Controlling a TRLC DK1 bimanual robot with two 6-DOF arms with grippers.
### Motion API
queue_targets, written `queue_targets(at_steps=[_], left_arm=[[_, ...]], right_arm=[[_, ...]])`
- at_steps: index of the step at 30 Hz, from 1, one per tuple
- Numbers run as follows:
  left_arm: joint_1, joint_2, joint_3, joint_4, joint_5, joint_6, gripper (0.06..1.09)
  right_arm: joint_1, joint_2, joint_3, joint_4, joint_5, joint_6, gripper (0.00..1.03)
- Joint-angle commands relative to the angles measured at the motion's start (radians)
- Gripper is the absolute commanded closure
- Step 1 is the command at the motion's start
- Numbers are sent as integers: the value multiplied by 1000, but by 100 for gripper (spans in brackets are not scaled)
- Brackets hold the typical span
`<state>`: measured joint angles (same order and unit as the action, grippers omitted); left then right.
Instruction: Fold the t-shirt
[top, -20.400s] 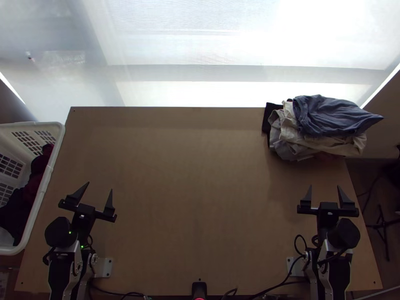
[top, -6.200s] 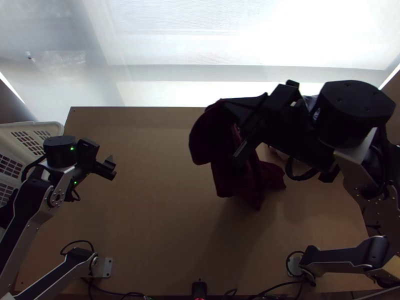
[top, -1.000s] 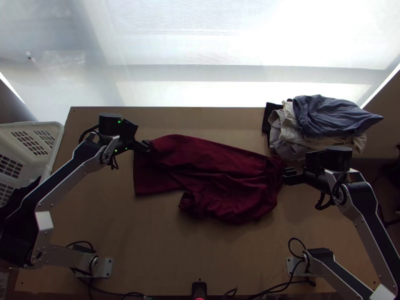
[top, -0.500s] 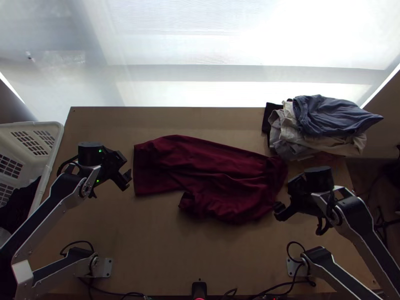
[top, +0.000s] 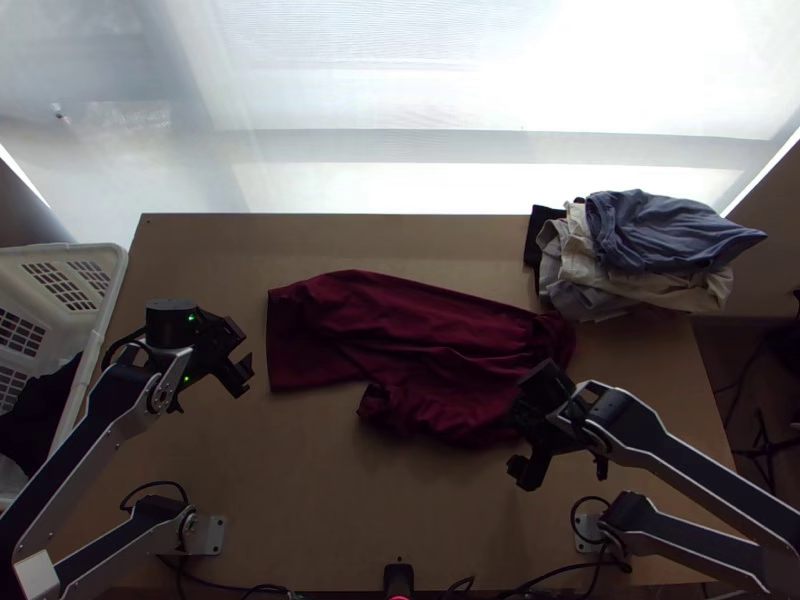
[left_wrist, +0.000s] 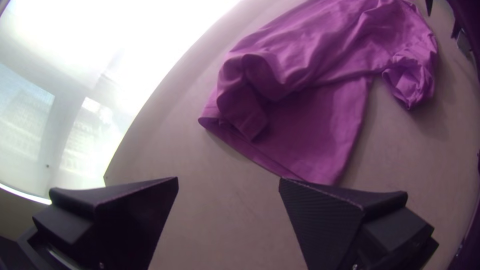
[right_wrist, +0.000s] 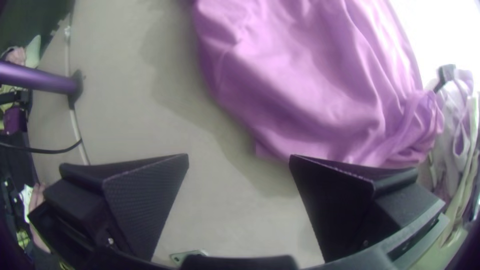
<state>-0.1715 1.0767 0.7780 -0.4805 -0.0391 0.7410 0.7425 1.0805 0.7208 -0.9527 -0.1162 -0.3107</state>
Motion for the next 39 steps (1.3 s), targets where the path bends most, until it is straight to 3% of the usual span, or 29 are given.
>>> queue_targets(at_steps=[1, 15, 17, 20, 23, 30, 36, 39], left_arm=[[-16, -8, -3, -13, -27, -32, 11], [-40, 14, 4, -10, -56, -81, 11], [-43, 26, 9, -6, -61, -81, 11], [-42, 37, 23, -4, -61, -80, 11], [-43, 38, 29, -3, -61, -80, 11], [-42, 45, 12, 20, -62, -74, 11], [-57, 81, 24, 77, -62, -72, 11], [-77, 141, 61, 118, -73, -68, 11]], right_arm=[[175, 147, 48, 66, 0, -19, 9], [176, 265, 85, 227, 15, -1, 10], [186, 268, 85, 247, 16, 2, 16], [186, 283, 75, 275, 20, -1, 17], [186, 285, 63, 307, 24, -4, 28], [182, 285, 5, 308, 43, -28, 28], [202, 271, -4, 313, 41, -21, 65], [210, 246, 2, 313, 41, -19, 73]])
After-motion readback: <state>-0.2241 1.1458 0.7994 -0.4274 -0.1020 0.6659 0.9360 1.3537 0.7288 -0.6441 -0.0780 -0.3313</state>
